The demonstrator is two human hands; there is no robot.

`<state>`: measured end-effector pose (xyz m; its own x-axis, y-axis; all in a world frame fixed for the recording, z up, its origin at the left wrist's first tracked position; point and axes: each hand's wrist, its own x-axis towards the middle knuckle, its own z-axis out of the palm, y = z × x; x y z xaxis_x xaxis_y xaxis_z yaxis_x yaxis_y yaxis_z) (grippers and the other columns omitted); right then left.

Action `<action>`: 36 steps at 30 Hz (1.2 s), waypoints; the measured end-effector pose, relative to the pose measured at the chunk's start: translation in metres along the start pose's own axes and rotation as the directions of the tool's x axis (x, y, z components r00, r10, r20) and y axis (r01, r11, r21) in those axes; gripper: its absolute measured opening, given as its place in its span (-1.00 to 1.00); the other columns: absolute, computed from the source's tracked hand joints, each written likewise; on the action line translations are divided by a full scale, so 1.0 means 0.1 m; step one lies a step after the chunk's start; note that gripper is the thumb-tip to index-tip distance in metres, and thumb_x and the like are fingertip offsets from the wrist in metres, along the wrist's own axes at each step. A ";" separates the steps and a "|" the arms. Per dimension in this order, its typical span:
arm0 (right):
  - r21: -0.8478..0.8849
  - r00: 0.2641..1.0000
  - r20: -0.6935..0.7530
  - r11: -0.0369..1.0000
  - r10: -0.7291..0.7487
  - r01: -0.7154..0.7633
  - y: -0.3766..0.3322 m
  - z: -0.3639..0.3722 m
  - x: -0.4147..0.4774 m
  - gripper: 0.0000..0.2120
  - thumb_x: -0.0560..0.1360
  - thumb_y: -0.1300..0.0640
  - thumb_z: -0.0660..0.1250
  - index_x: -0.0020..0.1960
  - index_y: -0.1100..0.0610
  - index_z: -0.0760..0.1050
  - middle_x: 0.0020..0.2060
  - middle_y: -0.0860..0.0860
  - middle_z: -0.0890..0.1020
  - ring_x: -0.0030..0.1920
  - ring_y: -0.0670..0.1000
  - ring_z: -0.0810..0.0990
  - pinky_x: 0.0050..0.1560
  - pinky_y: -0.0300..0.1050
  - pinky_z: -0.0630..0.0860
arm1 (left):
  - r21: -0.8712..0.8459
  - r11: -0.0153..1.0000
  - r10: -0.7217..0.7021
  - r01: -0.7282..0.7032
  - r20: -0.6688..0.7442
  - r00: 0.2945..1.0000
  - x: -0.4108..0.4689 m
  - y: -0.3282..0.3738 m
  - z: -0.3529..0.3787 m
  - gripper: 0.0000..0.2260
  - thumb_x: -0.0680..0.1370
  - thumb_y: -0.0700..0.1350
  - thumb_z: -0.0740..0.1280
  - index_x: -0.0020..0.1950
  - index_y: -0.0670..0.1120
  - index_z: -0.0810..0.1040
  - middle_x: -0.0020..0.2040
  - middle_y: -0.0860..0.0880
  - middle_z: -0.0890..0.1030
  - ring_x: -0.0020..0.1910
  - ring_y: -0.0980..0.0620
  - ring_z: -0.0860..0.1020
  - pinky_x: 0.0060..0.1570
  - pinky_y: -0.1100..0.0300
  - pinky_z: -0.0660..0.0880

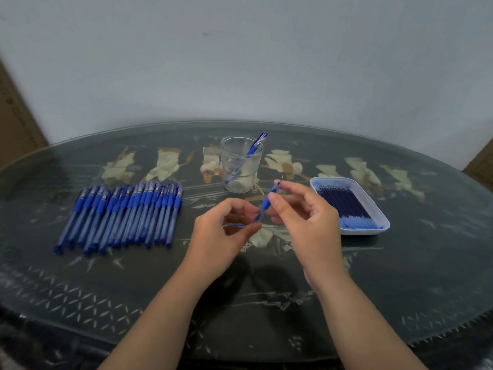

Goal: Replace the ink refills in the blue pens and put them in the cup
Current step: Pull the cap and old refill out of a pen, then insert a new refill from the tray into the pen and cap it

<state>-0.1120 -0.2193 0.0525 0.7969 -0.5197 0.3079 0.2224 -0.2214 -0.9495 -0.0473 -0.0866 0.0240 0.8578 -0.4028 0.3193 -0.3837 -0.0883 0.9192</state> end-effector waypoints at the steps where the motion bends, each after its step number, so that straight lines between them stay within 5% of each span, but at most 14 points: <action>1: 0.035 1.000 -0.005 0.999 0.011 -0.010 -0.02 -0.01 0.01 -0.83 0.51 0.19 0.42 0.08 0.01 0.63 -0.17 -0.01 0.72 -0.10 -0.03 0.71 -0.02 -0.03 0.66 | 0.013 1.000 0.001 -0.001 -0.002 1.000 0.00 0.00 0.00 -0.78 0.41 -0.30 0.51 -0.04 -0.06 0.62 -0.13 0.11 0.67 -0.14 0.16 0.63 -0.09 0.27 0.59; 9: 0.217 0.996 -0.051 0.974 0.072 -0.059 -0.12 -0.11 0.06 -0.87 0.51 0.25 0.39 0.03 0.13 0.66 -0.09 0.03 0.73 -0.05 0.06 0.71 0.03 -0.01 0.64 | 0.136 0.989 0.061 -0.057 -0.023 0.998 0.01 0.02 -0.03 -0.76 0.41 -0.31 0.50 -0.08 0.01 0.61 -0.15 0.11 0.65 -0.15 0.22 0.61 -0.10 0.40 0.53; 15: 0.146 1.000 -0.020 0.989 -0.003 0.006 -0.15 -0.16 0.09 -0.82 0.48 0.34 0.41 0.02 0.11 0.64 -0.15 0.05 0.72 -0.06 0.03 0.70 0.07 -0.01 0.62 | 0.171 0.980 0.105 -0.097 -0.037 0.994 0.01 -0.01 -0.04 -0.77 0.41 -0.31 0.49 -0.03 -0.04 0.62 -0.12 0.13 0.64 -0.12 0.22 0.61 -0.09 0.42 0.51; 28: 0.288 0.962 -0.269 0.950 -0.045 0.125 -0.67 -0.42 0.52 -0.74 0.53 0.40 0.34 0.06 0.08 0.47 -0.15 0.10 0.60 -0.10 0.07 0.69 -0.14 -0.02 0.66 | 0.216 0.973 0.106 -0.081 -0.102 0.989 0.00 -0.09 -0.15 -0.77 0.42 -0.32 0.49 -0.02 -0.05 0.62 -0.10 0.14 0.63 -0.12 0.22 0.61 -0.12 0.44 0.51; 33: -0.019 0.978 -0.149 0.988 0.149 -0.153 -0.56 -0.58 1.00 -0.73 0.51 0.42 0.34 0.13 0.15 0.47 -0.06 0.21 0.60 -0.15 0.12 0.69 -0.21 0.07 0.69 | 0.107 0.994 0.009 0.021 -0.272 0.962 0.02 -0.14 -0.16 -0.78 0.47 -0.28 0.46 -0.03 0.02 0.58 -0.09 0.11 0.63 -0.11 0.24 0.59 -0.11 0.46 0.50; 36: -0.309 0.935 -0.011 0.889 0.353 -0.339 -0.23 -0.45 1.14 -0.70 0.51 0.44 0.34 0.20 0.22 0.48 -0.01 0.22 0.62 -0.17 0.11 0.66 -0.31 0.00 0.68 | 0.036 0.999 -0.022 0.039 -0.381 0.924 0.03 -0.19 -0.15 -0.78 0.48 -0.26 0.45 -0.02 0.04 0.56 -0.08 0.10 0.63 -0.08 0.24 0.60 -0.06 0.44 0.51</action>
<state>-0.0516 -0.3106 0.1126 0.8179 -0.5734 -0.0468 -0.2463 -0.2754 -0.9293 -0.0319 -0.0722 0.0111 0.9317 -0.0232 0.3624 -0.3621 -0.1365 0.9221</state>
